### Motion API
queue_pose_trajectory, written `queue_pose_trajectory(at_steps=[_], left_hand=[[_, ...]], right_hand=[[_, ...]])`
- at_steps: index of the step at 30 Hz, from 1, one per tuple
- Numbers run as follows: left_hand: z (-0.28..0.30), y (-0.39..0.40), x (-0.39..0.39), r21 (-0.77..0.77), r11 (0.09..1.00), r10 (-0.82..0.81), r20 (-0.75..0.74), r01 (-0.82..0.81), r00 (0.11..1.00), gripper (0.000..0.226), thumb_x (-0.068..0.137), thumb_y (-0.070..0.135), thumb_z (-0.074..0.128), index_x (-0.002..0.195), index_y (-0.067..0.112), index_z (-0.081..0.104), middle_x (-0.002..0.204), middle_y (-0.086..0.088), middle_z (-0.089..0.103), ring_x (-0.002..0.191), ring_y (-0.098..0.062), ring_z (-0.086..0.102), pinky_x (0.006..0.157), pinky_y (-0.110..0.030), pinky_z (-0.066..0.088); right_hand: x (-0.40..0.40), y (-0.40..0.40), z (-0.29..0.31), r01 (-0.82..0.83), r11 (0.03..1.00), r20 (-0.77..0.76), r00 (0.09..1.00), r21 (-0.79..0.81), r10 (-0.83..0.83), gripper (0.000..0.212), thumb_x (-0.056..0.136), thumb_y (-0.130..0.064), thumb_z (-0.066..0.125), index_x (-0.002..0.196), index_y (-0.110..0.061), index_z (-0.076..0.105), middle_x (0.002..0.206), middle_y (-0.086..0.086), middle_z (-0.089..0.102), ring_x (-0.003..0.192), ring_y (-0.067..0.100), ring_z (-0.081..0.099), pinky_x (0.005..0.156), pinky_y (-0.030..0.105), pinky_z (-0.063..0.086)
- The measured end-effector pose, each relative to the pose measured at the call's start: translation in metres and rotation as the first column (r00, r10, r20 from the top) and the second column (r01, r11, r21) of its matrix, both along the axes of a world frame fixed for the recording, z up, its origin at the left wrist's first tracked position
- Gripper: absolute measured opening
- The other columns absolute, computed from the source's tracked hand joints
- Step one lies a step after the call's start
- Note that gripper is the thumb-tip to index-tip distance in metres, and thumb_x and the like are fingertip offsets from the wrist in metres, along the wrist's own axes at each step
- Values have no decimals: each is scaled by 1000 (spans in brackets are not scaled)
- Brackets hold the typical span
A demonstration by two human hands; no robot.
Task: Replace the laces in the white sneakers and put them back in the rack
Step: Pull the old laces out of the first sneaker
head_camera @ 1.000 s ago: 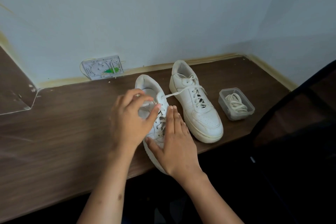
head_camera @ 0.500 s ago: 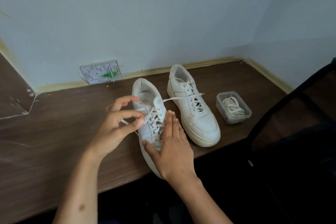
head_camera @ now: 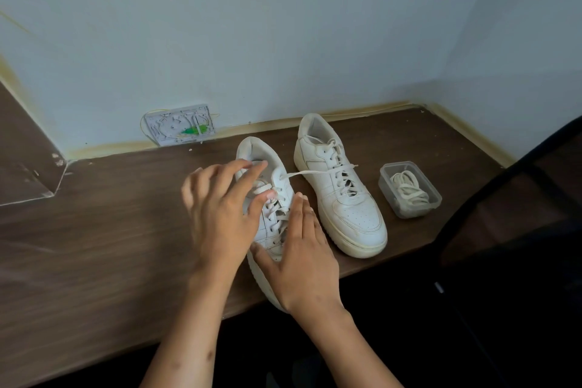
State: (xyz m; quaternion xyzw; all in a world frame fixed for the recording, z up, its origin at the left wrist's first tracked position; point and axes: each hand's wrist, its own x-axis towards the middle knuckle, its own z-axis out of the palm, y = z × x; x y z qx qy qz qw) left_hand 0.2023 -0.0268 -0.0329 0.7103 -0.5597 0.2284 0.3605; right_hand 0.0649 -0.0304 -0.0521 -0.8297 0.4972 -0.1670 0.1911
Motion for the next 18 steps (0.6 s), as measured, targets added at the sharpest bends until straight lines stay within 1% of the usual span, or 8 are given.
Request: queue_pose_trajectory(at_steps=[5, 7, 9, 11, 12, 14, 15, 18], left_hand=[[0, 0, 1, -87, 996, 6, -24, -9, 1000, 11, 75, 25, 83, 83, 29, 77, 115, 8, 67, 106, -27, 50, 98, -48, 33], [3, 2, -1, -206, 977, 27, -149, -58, 988, 9, 79, 21, 79, 81, 29, 76, 112, 7, 66, 102, -27, 53, 96, -42, 32], [8, 5, -1, -325, 928, 58, -359, -183, 931, 3, 85, 24, 74, 83, 25, 75, 111, 4, 64, 99, -28, 55, 95, -32, 28], [10, 6, 0, -337, 900, 69, -519, -278, 852, 13, 89, 31, 67, 87, 20, 74, 115, -1, 61, 101, -27, 52, 93, -28, 26], [9, 5, 0, -310, 906, 74, -553, -288, 830, 19, 90, 35, 64, 89, 18, 72, 118, -2, 59, 104, -25, 49, 92, -29, 26], [8, 5, 1, -269, 929, 65, -557, -254, 828, 27, 91, 41, 58, 95, 18, 71, 126, -1, 56, 108, -23, 45, 93, -30, 26], [9, 4, 2, -267, 938, 49, -525, -219, 850, 28, 92, 42, 57, 100, 20, 72, 130, -1, 54, 110, -23, 45, 95, -30, 26], [11, 3, 3, -208, 976, 1, -295, -65, 955, 29, 93, 37, 59, 117, 25, 70, 135, -1, 54, 116, -27, 45, 101, -28, 25]], right_hand=[[-1, 1, 3, 1, 1000, 7, 1000, 11, -1, 97, 94, -66, 36, 151, -13, -22, 164, 3, -12, 151, 13, -8, 122, 27, 2], [-1, 2, 5, -3, 1000, 4, 1000, 11, 3, 97, 94, -65, 35, 151, -13, -23, 164, 3, -13, 151, 13, -7, 122, 28, 3], [-2, 3, 6, -6, 1000, -4, 1000, 15, 6, 96, 94, -65, 35, 150, -13, -24, 164, 3, -12, 151, 13, -7, 122, 27, 3], [-3, 2, 7, -9, 1000, -7, 1000, 17, 9, 96, 94, -66, 35, 151, -14, -23, 164, 2, -11, 151, 13, -6, 122, 26, 2], [-3, 1, 8, -11, 1000, -4, 1000, 18, 11, 96, 94, -66, 35, 151, -14, -23, 164, 2, -10, 151, 12, -6, 122, 26, 1], [-3, 0, 8, -17, 1000, 1, 1000, 20, 17, 97, 94, -65, 36, 152, -14, -21, 164, 2, -9, 151, 12, -6, 122, 26, 3], [-3, 0, 8, -21, 1000, 2, 1000, 21, 21, 97, 94, -65, 37, 152, -13, -21, 164, 2, -9, 151, 12, -5, 122, 26, 4], [-3, -1, 10, -37, 999, 6, 999, 36, 36, 98, 94, -65, 39, 152, -12, -20, 164, 2, -8, 150, 13, -4, 121, 25, 7]])
